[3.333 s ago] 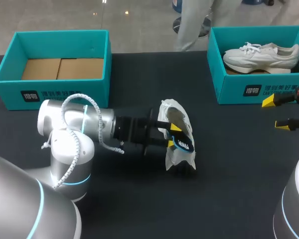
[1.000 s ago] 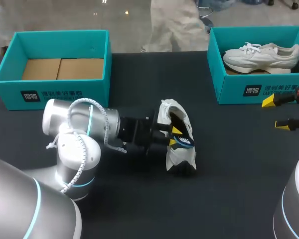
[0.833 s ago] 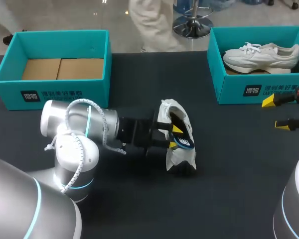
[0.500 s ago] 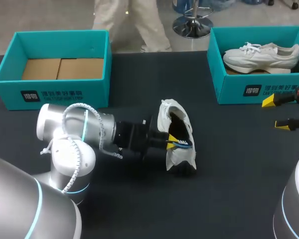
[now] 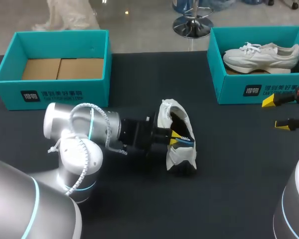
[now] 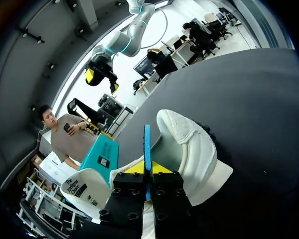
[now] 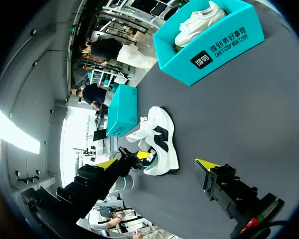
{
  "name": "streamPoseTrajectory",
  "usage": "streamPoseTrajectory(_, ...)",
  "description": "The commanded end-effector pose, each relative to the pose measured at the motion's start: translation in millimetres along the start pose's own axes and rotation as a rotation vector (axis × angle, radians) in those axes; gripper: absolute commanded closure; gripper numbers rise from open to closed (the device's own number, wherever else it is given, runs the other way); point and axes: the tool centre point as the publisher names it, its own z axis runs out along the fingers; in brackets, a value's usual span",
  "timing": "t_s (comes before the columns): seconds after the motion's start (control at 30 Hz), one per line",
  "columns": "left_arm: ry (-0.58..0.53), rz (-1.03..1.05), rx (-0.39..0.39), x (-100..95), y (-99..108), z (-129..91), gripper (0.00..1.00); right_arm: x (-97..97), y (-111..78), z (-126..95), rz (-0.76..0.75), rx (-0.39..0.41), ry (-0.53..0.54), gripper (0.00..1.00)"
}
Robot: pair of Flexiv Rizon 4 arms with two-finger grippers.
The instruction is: Take the shoe out of the shoebox, open the shoe tongue, remove and reinsert the insole, then place the shoe into the shoebox
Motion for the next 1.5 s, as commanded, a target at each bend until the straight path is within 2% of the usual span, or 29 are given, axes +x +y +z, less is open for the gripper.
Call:
streamPoseTrajectory(0.03,0.008,-0.004,-0.005,-4.7,-3.0,-0.2,0.71,0.6,-1.2,-0.1,0.001,-0.001,-0.005,0.00)
streamPoseTrajectory(0.07,0.009,-0.006,-0.001,-4.6,-5.1,-2.6,0.51,0.6,-1.2,-0.1,0.001,-0.001,-0.005,0.00)
streamPoseTrajectory(0.1,0.009,-0.006,0.001,-4.5,-7.6,-5.4,0.43,0.6,-1.2,-0.1,0.001,-0.001,-0.005,0.00)
streamPoseTrajectory(0.17,0.005,-0.007,0.009,-4.6,-11.9,-10.5,0.42,0.6,-1.2,-0.1,0.001,-0.001,-0.005,0.00)
streamPoseTrajectory(0.3,-0.001,-0.005,0.022,-4.9,-20.3,-19.5,0.53,0.6,-1.2,-0.1,0.001,-0.001,-0.005,0.00)
streamPoseTrajectory(0.5,0.004,-0.004,0.029,-0.3,-24.5,-26.9,0.55,0.6,-1.2,-0.1,0.001,-0.001,-0.005,0.00)
streamPoseTrajectory(0.6,0.016,-0.016,0.026,4.3,-21.9,-24.7,0.71,0.6,-1.2,-0.1,0.001,-0.001,-0.005,0.00)
streamPoseTrajectory(0.63,0.020,-0.020,0.026,5.3,-21.1,-23.5,0.81,0.6,-1.2,-0.1,0.001,-0.001,-0.005,0.00)
streamPoseTrajectory(0.67,0.021,-0.021,0.026,6.0,-20.8,-22.2,0.97,0.6,-1.2,-0.1,0.001,-0.001,-0.005,0.00)
streamPoseTrajectory(0.7,0.022,-0.021,0.028,6.3,-20.8,-20.8,1.00,0.6,-1.2,-0.1,0.001,-0.001,-0.005,0.00)
streamPoseTrajectory(0.9,0.041,-0.021,0.038,8.4,-19.7,-13.2,1.00,0.6,-1.2,-0.1,0.001,-0.001,-0.005,0.00)
streamPoseTrajectory(1.2,0.099,-0.025,0.029,12.4,-17.7,-16.7,1.00,0.6,-1.2,-0.1,0.001,-0.001,-0.005,0.00)
streamPoseTrajectory(1.37,0.133,0.001,0.045,-2.9,-25.3,-26.4,1.00,0.6,-1.2,-0.1,0.001,-0.001,-0.005,0.00)
streamPoseTrajectory(1.5,0.246,0.049,0.072,-11.3,-32.2,-35.4,1.00,0.6,-1.2,-0.1,0.001,-0.001,-0.005,0.00)
